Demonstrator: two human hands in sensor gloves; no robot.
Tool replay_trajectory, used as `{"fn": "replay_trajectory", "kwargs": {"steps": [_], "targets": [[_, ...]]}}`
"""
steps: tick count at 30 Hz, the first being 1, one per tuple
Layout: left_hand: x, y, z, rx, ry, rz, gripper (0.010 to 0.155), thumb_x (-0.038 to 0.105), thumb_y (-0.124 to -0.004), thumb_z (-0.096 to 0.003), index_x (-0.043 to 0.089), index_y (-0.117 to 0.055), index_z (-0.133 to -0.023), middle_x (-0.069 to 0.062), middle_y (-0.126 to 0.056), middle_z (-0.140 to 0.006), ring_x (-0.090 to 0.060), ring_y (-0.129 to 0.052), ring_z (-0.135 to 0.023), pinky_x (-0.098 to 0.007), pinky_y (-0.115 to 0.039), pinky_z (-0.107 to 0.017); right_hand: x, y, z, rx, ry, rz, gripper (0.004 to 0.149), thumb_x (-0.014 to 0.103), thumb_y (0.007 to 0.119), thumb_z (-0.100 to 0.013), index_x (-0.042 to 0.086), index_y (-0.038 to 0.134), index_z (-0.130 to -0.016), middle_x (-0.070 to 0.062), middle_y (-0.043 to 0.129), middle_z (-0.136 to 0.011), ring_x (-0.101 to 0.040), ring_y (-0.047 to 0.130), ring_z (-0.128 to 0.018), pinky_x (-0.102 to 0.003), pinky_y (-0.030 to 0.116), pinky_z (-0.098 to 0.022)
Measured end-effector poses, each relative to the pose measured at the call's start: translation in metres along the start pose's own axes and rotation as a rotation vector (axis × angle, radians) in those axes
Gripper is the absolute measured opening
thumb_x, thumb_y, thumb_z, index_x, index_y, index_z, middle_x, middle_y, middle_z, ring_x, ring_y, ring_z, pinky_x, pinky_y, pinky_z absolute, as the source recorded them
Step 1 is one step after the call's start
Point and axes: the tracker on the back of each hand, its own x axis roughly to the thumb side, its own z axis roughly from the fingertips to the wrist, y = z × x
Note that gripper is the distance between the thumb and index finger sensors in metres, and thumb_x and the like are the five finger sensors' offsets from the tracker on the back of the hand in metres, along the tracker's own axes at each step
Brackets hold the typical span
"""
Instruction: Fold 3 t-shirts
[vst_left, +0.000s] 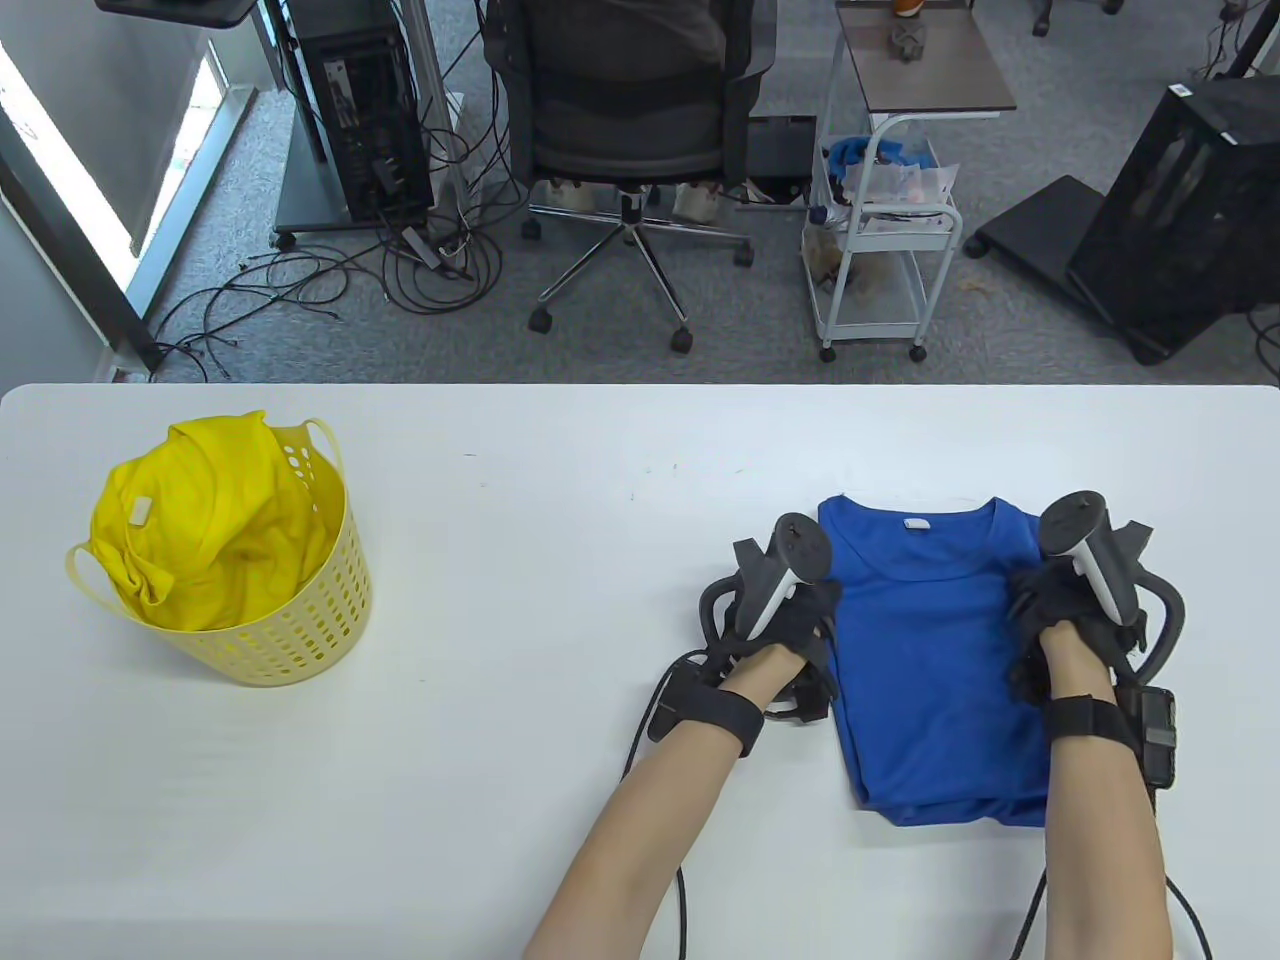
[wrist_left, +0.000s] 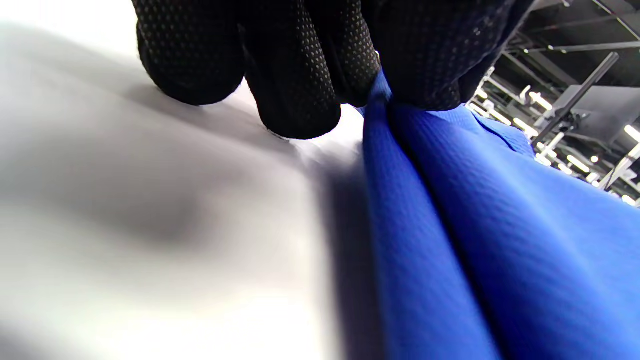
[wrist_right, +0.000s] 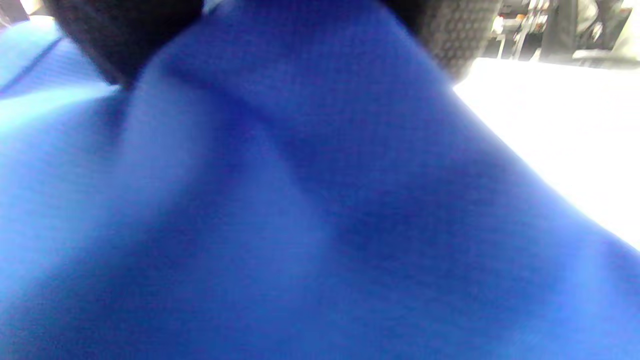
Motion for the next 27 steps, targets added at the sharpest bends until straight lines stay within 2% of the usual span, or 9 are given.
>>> {"fn": "replay_trajectory", "kwargs": {"steps": [4,7,10,16,20,23,27], "targets": [[-0.012,0.014,0.006,0.024,0.008,0.001,0.068,0.044,-0.079,-0.0406,0.031,-0.044,-0.098,0.004,-0.076,-0.088,-0.015,-0.091,-0.066,-0.040,-0.081,-0.053,-0.003,-0.017,0.014,-0.088,-0.035,0.048,0.080,0.042,0.085,-0.038,0.017,0.043,-0.101,-0.013,0.061,-0.098,-0.033,0.082,-0.076,-0.053,0.071,-0.056],[-0.022,0.034,0.018,0.050,-0.018,-0.022,0.068,0.049,-0.075,-0.0411,0.031,-0.044,-0.099,0.003,-0.075,-0.090,-0.016,-0.090,-0.071,-0.041,-0.080,-0.056,-0.003,-0.031,0.039,-0.136,-0.105,0.024,0.076,0.045,0.084,-0.039,0.021,0.047,-0.101,-0.012,0.062,-0.099,-0.035,0.081,-0.078,-0.054,0.071,-0.057],[-0.034,0.059,0.037,0.070,-0.054,-0.061,0.070,0.053,-0.071,-0.0421,0.032,-0.041,-0.102,0.002,-0.073,-0.096,-0.019,-0.087,-0.080,-0.044,-0.078,-0.060,0.002,-0.034,0.065,-0.170,-0.192,0.004,0.074,0.049,0.081,-0.040,0.022,0.048,-0.101,-0.012,0.063,-0.100,-0.036,0.081,-0.079,-0.054,0.070,-0.057],[-0.064,0.114,0.080,0.159,-0.125,-0.156,0.071,0.060,-0.069,-0.0410,0.033,-0.048,-0.104,0.000,-0.067,-0.105,-0.024,-0.075,-0.096,-0.047,-0.071,-0.071,0.018,-0.025,0.126,-0.118,-0.410,-0.070,0.075,0.058,0.074,-0.040,0.030,0.046,-0.103,-0.014,0.054,-0.108,-0.045,0.068,-0.091,-0.062,0.061,-0.064],[-0.088,0.147,0.106,0.184,-0.161,-0.162,0.070,0.060,-0.070,-0.0410,0.032,-0.054,-0.103,0.001,-0.066,-0.107,-0.025,-0.069,-0.100,-0.048,-0.065,-0.075,0.028,-0.017,0.163,-0.120,-0.527,-0.079,0.077,0.061,0.072,-0.039,0.030,0.044,-0.104,-0.013,0.050,-0.110,-0.048,0.063,-0.095,-0.065,0.057,-0.067],[-0.102,0.172,0.123,0.224,-0.158,-0.205,0.070,0.061,-0.069,-0.0408,0.032,-0.055,-0.103,0.002,-0.065,-0.109,-0.025,-0.066,-0.102,-0.050,-0.061,-0.077,0.033,-0.011,0.182,-0.126,-0.587,-0.082,0.078,0.062,0.072,-0.039,0.031,0.043,-0.104,-0.012,0.045,-0.113,-0.051,0.054,-0.100,-0.070,0.049,-0.070],[-0.128,0.211,0.136,0.293,-0.116,-0.230,0.070,0.061,-0.069,-0.0408,0.032,-0.055,-0.103,0.003,-0.065,-0.109,-0.024,-0.063,-0.104,-0.050,-0.057,-0.079,0.032,0.000,0.196,-0.154,-0.627,-0.094,0.077,0.061,0.072,-0.039,0.031,0.044,-0.104,-0.012,0.046,-0.112,-0.051,0.054,-0.100,-0.071,0.047,-0.071]]}}
